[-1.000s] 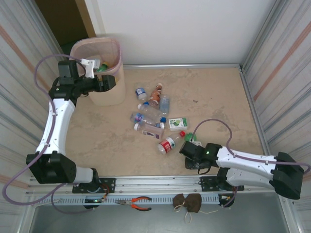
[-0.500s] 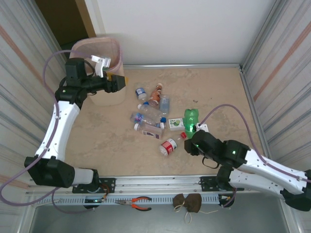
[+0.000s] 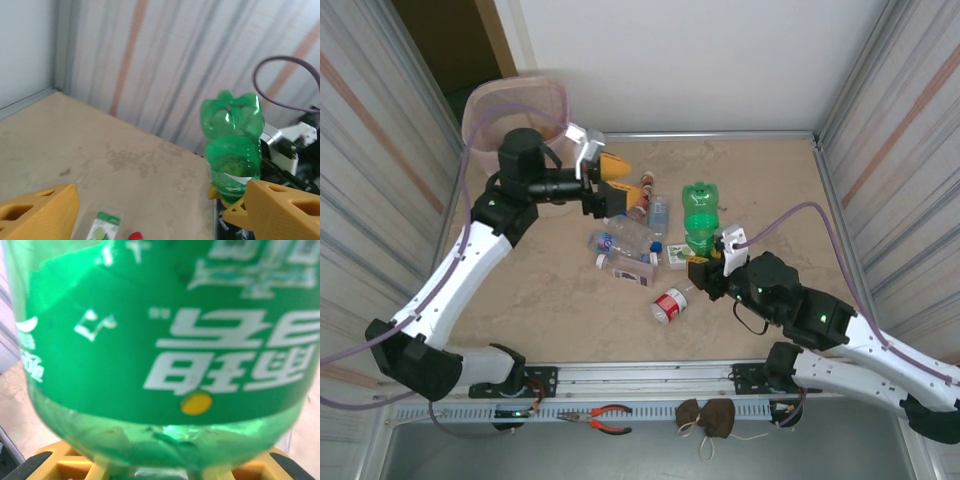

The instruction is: Put the plastic bottles in the bin

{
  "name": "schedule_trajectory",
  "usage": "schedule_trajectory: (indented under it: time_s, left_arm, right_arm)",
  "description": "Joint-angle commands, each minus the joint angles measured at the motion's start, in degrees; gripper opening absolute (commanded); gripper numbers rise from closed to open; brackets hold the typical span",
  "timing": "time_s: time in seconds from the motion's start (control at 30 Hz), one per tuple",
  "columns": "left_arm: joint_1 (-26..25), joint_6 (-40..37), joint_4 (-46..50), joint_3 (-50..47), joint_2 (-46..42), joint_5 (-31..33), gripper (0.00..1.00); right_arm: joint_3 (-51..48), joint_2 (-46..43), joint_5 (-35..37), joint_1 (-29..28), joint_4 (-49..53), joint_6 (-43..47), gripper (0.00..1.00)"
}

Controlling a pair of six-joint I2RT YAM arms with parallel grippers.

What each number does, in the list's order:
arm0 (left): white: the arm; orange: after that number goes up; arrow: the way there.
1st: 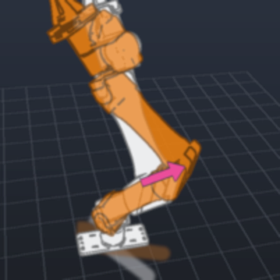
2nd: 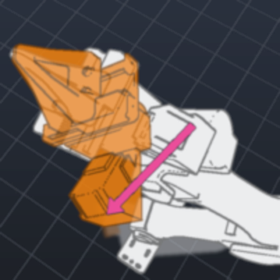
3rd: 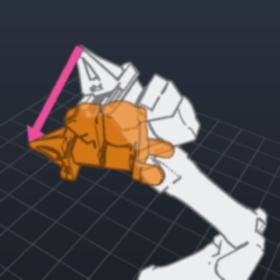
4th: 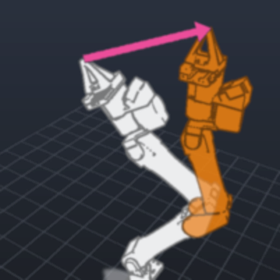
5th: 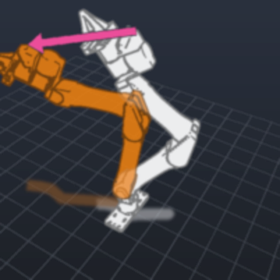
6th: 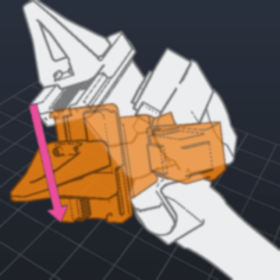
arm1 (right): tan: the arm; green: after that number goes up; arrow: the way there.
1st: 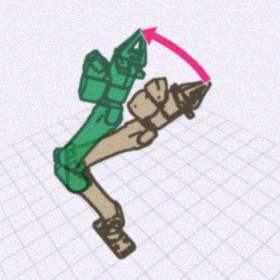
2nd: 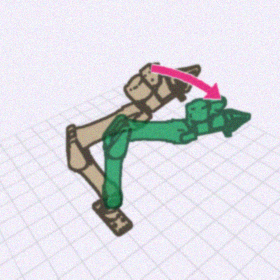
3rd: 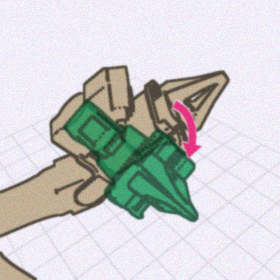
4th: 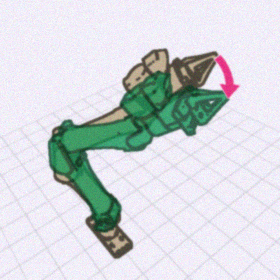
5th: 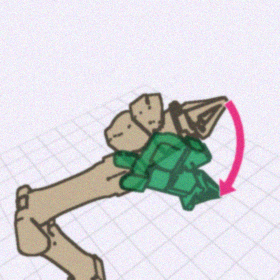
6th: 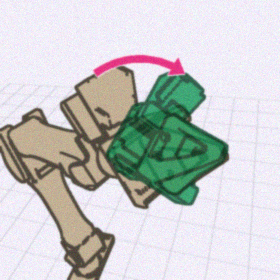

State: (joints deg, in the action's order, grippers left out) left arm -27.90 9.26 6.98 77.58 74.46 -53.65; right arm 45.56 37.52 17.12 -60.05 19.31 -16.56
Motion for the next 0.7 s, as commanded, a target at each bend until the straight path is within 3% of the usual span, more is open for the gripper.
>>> schedule_trajectory:
  time_s: [0.0, 0.27, 0.67]
  left_arm:
    - [-3.54, -0.53, -5.64, 1.64, 1.10, -2.52, 0.91]
    - [-9.66, 0.79, -8.49, 3.58, 3.65, -1.65, 0.97]
    - [-13.30, 4.09, -14.92, 3.80, 5.40, -0.94, 0.91]
  right_arm:
    - [3.22, 1.53, -3.90, 0.77, -8.61, 8.01, 0.11]
    - [7.22, 6.58, -6.35, 1.43, -13.46, 12.08, 0.09]
    - [8.24, 9.59, -3.59, 2.46, -19.55, 14.14, 0.07]
